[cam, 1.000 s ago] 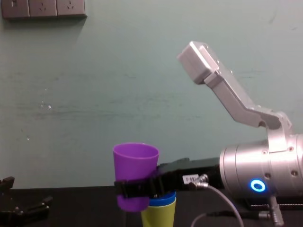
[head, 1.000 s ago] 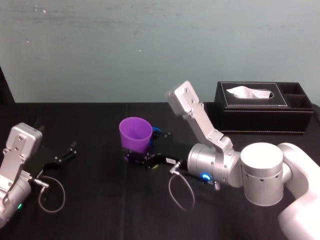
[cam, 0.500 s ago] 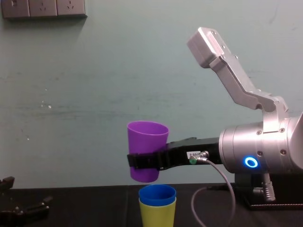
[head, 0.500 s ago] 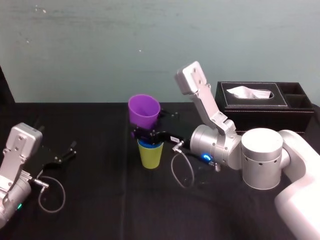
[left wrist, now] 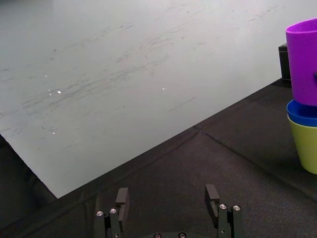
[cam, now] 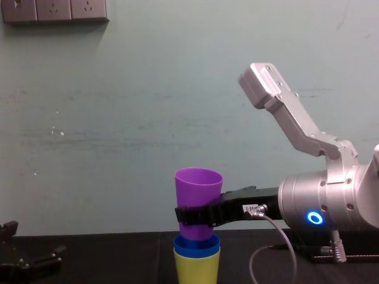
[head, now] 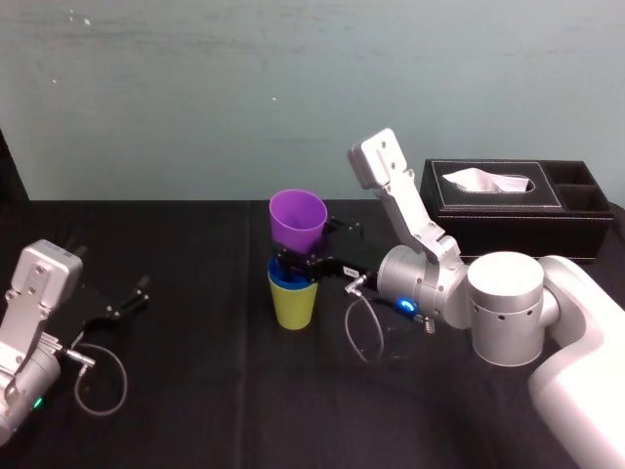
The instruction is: Stack the three plastic cups sequentially using one hand.
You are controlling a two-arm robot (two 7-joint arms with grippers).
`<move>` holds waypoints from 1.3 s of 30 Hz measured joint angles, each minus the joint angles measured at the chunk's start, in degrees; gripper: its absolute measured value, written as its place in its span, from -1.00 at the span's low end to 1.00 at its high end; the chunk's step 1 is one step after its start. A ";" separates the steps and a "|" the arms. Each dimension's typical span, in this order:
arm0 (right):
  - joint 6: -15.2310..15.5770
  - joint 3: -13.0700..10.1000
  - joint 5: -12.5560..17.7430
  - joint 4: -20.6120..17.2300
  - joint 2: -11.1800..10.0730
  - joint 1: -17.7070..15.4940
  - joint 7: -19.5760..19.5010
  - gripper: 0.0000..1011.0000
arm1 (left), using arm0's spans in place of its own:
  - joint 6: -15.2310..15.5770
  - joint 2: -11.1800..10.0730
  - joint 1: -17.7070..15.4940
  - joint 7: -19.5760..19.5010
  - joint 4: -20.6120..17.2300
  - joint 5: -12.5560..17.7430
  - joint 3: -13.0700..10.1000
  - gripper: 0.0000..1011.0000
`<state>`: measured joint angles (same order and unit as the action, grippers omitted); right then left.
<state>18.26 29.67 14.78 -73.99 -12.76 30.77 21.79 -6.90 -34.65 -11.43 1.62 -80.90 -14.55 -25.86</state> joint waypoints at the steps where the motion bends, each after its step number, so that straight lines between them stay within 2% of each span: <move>1: -0.04 0.00 -0.08 0.18 0.07 0.04 0.02 0.39 | 0.00 0.00 0.00 0.00 0.00 0.00 0.00 0.98; 39: -0.72 -0.40 -2.39 4.05 2.10 0.16 0.47 0.39 | 0.00 0.00 0.00 0.00 0.00 0.00 0.00 0.98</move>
<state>17.54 29.27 12.39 -69.94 -10.66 30.93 22.26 -6.90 -34.65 -11.43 1.62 -80.90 -14.55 -25.86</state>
